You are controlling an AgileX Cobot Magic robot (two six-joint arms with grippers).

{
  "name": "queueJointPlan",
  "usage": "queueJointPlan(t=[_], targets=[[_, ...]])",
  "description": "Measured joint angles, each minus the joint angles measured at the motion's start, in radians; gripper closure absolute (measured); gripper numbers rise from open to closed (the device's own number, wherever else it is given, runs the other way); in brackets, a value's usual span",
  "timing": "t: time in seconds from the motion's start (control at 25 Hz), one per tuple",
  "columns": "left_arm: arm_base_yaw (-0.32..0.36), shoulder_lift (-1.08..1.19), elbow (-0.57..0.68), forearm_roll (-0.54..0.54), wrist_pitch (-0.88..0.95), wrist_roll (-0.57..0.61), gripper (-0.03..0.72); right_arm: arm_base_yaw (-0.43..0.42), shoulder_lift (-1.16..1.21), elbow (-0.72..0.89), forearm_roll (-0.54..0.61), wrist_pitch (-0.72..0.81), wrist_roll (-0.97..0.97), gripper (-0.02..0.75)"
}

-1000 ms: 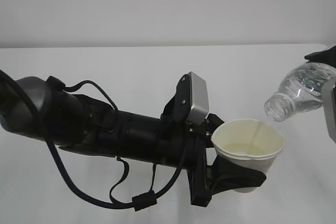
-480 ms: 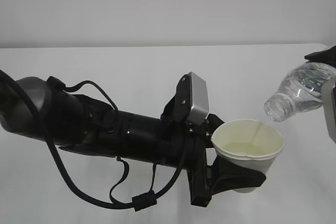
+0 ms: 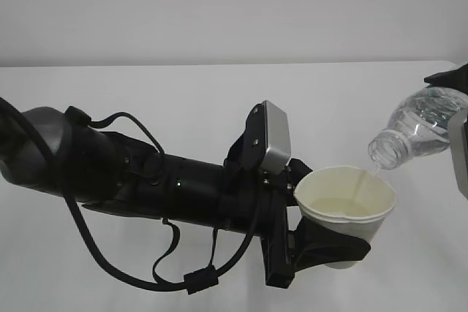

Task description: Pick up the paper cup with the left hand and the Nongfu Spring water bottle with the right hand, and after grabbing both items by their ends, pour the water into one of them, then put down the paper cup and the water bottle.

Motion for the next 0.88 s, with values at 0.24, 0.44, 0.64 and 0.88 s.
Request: queueJointPlan(t=[0.24, 0.44, 0.64, 0.88], targets=[[0.0, 0.0, 0.0, 0.0, 0.0, 0.0, 0.212, 0.0, 0.0, 0.0, 0.0, 0.0, 0.0, 0.325], [0.0, 0.0, 0.0, 0.0, 0.0, 0.0, 0.212, 0.0, 0.0, 0.0, 0.0, 0.0, -0.001, 0.324], [0.0, 0.0, 0.0, 0.0, 0.0, 0.0, 0.212, 0.0, 0.0, 0.0, 0.0, 0.0, -0.001, 0.324], [0.0, 0.0, 0.0, 0.0, 0.0, 0.0, 0.212, 0.0, 0.0, 0.0, 0.0, 0.0, -0.014, 0.325]])
